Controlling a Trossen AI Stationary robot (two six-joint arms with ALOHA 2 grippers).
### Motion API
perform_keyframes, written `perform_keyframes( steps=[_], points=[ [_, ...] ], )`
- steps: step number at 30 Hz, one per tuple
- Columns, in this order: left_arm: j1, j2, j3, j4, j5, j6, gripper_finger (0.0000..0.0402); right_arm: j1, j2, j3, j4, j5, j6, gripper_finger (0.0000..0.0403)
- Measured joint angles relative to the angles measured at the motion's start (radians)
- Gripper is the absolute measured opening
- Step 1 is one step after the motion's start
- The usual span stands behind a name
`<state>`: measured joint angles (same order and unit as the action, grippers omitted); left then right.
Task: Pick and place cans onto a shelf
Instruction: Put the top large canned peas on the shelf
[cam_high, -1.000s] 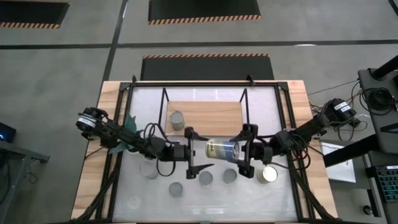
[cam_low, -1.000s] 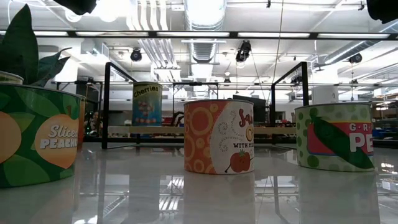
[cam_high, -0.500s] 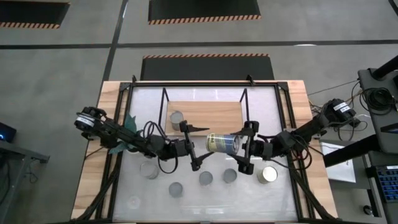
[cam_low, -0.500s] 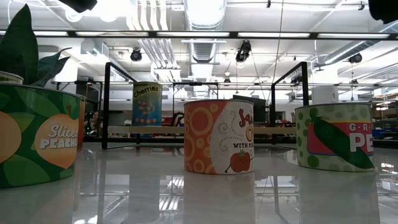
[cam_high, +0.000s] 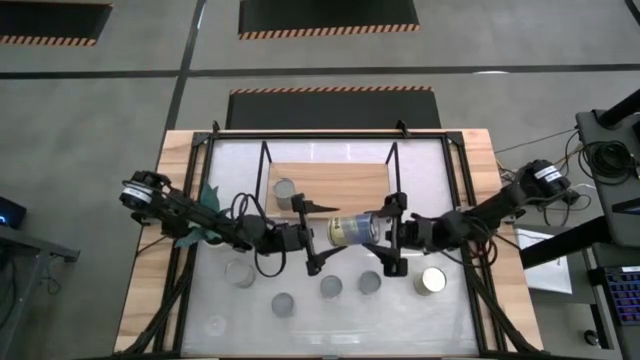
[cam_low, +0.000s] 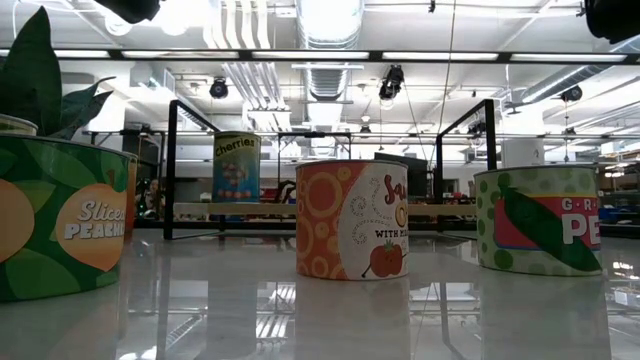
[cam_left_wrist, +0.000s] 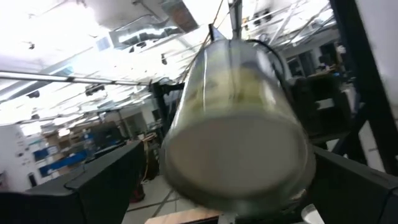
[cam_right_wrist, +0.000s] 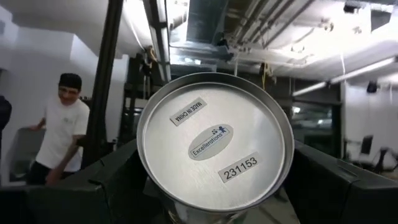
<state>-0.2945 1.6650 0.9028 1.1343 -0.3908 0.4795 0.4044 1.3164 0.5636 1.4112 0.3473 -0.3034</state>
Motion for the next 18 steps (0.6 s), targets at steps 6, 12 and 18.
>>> perform_keyframes(
  steps=[6, 12, 18],
  points=[
    [0.001, 0.0, 0.002, 0.015, 0.03, 0.005, 0.0378, -0.023, 0.03, 0.0, 0.006, 0.004, 0.048, 0.0304],
    [-0.001, 0.0, 0.002, 0.001, 0.035, 0.006, 0.0335, -0.025, 0.025, 0.0, 0.021, -0.048, 0.042, 0.0304],
    [-0.001, 0.0, 0.002, -0.001, 0.037, 0.002, 0.0295, -0.025, 0.023, 0.0, 0.028, -0.04, 0.032, 0.0305]
  ],
)
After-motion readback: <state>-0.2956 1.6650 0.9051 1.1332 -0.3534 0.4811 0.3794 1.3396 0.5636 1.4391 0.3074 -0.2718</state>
